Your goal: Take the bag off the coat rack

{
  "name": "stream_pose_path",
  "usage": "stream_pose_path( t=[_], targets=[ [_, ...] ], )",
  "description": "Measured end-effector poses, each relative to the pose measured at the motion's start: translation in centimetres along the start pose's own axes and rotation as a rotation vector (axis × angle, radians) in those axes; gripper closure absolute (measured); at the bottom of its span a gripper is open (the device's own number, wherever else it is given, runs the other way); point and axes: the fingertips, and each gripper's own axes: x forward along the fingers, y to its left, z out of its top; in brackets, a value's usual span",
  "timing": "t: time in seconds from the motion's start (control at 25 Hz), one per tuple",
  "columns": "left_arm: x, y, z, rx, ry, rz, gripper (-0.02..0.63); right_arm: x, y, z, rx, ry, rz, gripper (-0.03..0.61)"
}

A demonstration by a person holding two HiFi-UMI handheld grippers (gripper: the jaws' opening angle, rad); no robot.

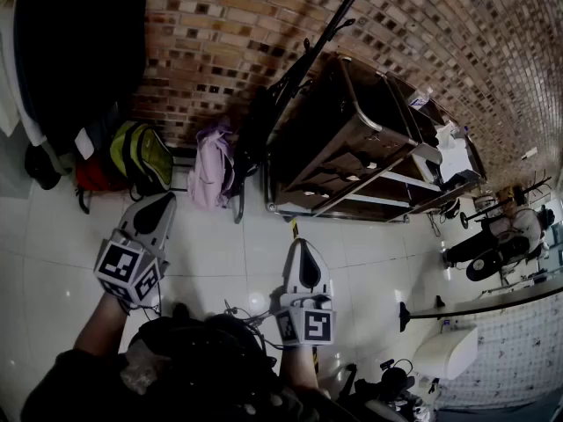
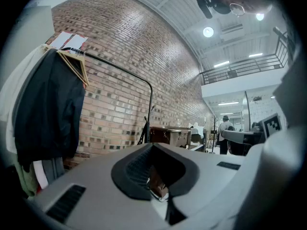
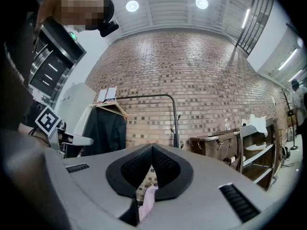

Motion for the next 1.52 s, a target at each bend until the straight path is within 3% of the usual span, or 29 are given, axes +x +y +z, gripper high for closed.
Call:
stream_pose_path(
  t=[0.36, 0.68, 1.08, 1.52],
  targets=[
    [1.6, 1.1, -1.0, 0.009, 0.012, -0.035, 0.603, 0.5, -2.6, -0.6, -0.004, 0.0, -0.078, 0.569],
    [5.6, 1.8, -0.8, 0.017, -0.018, -0.005, 0.603, 4.1, -6.6, -1.4, 0.004, -0.028, -0.081, 0.571],
    [15.6, 1.4, -0.2, 0.037, -0.02, 0.01, 0.603, 12.0, -13.9, -3.2, -0.022, -0.041, -0.035, 0.569],
    [28.9, 0.0, 0.6, 0.067, 0.005, 0.023, 0.603, 20.9, -23.0, -4.1, 0.035, -0.035, 0.016, 0.569]
  ],
)
